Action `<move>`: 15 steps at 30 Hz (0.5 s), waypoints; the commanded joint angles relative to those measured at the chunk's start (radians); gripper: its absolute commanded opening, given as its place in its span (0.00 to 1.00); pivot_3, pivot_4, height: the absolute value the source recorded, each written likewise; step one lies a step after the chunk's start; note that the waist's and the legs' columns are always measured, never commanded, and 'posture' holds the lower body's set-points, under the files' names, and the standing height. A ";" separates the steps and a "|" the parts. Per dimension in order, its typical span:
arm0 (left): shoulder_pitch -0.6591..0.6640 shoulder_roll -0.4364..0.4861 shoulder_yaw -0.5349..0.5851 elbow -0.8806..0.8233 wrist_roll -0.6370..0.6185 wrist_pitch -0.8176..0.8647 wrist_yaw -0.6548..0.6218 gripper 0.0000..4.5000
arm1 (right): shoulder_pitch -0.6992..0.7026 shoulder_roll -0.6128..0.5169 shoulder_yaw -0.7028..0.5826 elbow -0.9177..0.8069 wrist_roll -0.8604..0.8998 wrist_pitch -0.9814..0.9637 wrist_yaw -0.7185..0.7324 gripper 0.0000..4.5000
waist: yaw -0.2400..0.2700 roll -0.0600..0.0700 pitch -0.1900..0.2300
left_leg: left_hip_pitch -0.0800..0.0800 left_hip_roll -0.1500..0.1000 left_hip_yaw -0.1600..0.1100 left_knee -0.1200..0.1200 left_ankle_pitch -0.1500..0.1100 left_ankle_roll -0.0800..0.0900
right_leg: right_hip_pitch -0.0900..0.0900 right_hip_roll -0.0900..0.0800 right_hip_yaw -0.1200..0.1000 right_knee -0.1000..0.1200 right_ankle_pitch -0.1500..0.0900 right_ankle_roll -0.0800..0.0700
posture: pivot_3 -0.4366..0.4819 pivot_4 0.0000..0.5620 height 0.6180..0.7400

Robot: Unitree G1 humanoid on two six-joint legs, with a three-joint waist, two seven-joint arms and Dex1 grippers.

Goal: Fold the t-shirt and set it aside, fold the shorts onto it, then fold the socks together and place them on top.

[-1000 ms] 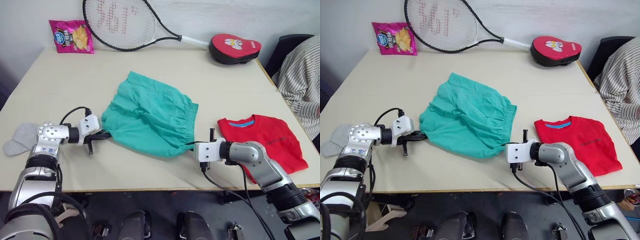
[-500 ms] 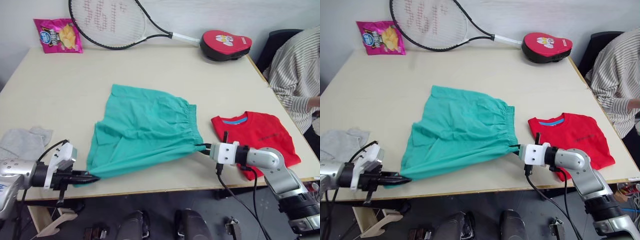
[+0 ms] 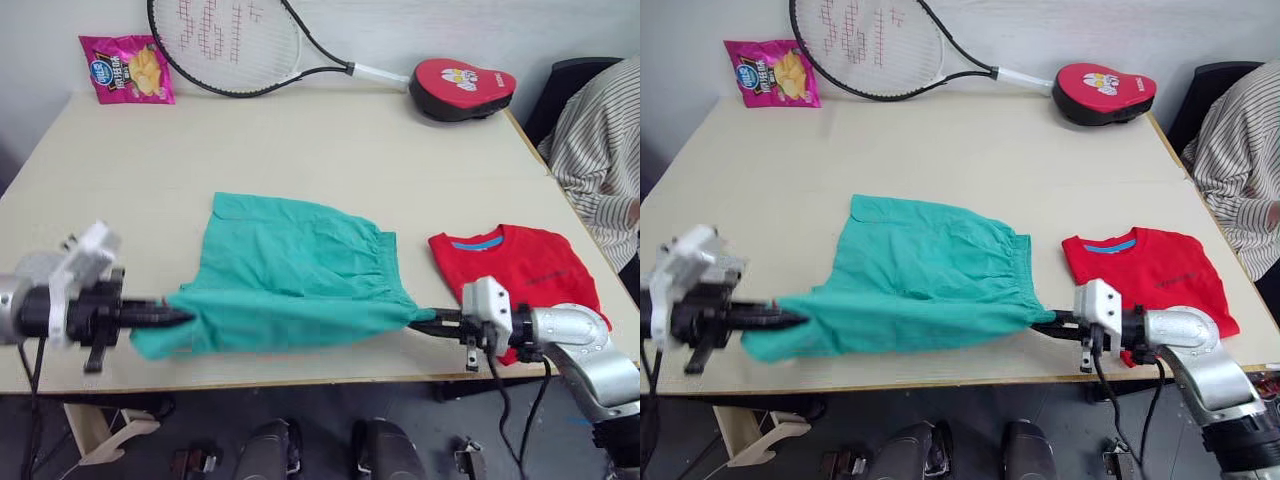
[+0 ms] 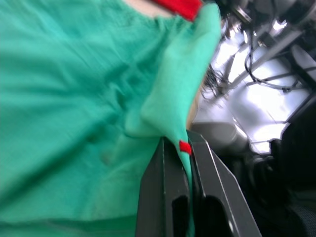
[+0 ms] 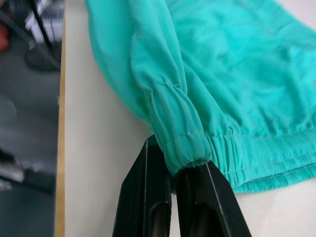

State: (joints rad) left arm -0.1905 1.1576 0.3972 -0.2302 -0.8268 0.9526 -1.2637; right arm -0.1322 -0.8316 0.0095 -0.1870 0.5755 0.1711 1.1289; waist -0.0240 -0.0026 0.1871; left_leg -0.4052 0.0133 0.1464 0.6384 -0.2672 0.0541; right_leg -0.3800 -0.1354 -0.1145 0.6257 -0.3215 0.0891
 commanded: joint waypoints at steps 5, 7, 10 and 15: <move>-0.570 -0.107 -0.364 0.502 0.322 -0.318 -0.055 0.00 | -0.212 -0.070 -0.078 0.022 0.214 0.484 -0.107 0.00 | 0.001 0.000 0.000 | -0.002 -0.001 0.002 -0.002 0.001 0.000 | -0.003 0.000 0.000 0.000 0.000 0.000 | 0.48 0.27 1.00; -0.724 -0.180 -0.432 0.699 0.423 -0.429 -0.056 0.00 | -0.285 -0.048 -0.057 0.078 0.191 0.531 -0.130 0.00 | 0.005 -0.001 0.000 | -0.003 -0.001 0.003 -0.001 0.002 0.000 | -0.005 0.002 0.000 0.002 0.000 0.000 | 0.48 0.27 1.00; -0.899 -0.281 -0.468 0.984 0.546 -0.625 0.012 0.00 | -0.368 0.013 -0.031 0.158 0.138 0.540 -0.169 0.00 | 0.004 -0.002 0.000 | -0.015 0.000 0.005 0.007 0.006 0.008 | -0.014 0.004 -0.001 0.008 0.000 0.001 | 0.48 0.27 1.00; -1.079 -0.412 -0.502 1.330 0.701 -0.852 0.154 0.00 | -0.481 0.151 0.051 0.310 -0.024 0.467 -0.247 0.00 | -0.004 -0.012 0.006 | -0.019 0.000 0.010 0.012 0.008 0.014 | -0.017 0.005 -0.004 0.012 0.003 0.006 | 0.48 0.27 1.00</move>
State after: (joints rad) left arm -1.2353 0.7319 -0.1098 1.0401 -0.1702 0.1640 -1.1447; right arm -0.5957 -0.6901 0.0611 0.1124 0.5895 0.6705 0.9010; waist -0.0275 -0.0142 0.1926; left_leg -0.4245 0.0126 0.1564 0.6507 -0.2593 0.0685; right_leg -0.3974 -0.1311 -0.1182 0.6379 -0.3176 0.0961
